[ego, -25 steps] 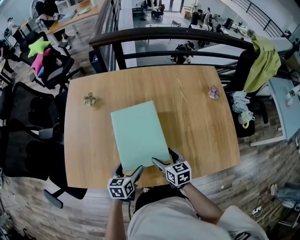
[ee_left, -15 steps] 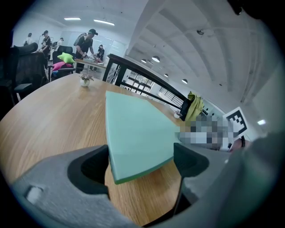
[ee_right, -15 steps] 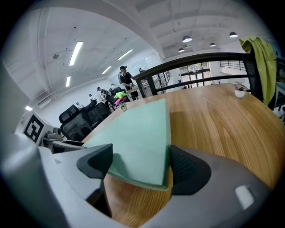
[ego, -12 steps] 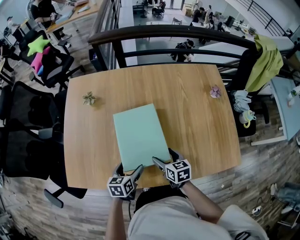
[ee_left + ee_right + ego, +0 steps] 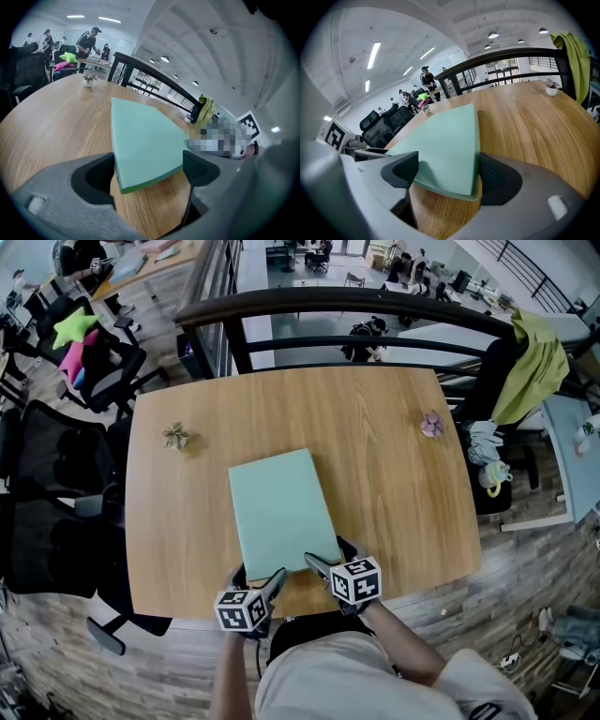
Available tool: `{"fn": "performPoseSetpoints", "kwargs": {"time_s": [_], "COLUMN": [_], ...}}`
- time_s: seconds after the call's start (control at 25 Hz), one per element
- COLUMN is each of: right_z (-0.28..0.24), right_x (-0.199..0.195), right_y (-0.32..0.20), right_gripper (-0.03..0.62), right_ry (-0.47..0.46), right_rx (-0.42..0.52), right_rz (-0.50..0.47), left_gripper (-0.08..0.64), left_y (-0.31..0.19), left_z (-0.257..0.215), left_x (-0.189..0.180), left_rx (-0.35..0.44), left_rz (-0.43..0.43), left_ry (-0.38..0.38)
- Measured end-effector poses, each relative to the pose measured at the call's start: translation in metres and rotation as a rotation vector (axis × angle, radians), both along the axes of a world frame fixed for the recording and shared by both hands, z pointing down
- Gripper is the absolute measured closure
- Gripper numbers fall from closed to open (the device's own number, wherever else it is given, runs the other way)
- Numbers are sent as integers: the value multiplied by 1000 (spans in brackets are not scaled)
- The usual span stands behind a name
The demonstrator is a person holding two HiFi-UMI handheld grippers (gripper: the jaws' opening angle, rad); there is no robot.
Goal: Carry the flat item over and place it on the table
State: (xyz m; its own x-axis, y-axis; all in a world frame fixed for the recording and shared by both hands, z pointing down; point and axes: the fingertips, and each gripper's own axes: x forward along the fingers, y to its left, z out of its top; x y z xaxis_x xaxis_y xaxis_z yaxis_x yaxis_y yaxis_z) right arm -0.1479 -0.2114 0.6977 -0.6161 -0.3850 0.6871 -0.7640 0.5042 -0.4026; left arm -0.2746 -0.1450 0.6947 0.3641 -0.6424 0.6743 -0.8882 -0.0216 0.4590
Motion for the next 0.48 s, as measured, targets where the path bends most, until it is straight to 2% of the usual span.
{"fn": "performPoseSetpoints", "kwargs": {"time_s": [0.48], "right_z": [11], "right_x": [-3], "right_y": [-10], "right_gripper": [176], "right_ry": [23], "right_rx": [-24], "right_rz": [-17], "left_gripper": [91], "left_y": [-10], "left_z": [11], "left_x": [-3], "left_rx": [-16], "left_rz": [14], "left_ry": [-17]}}
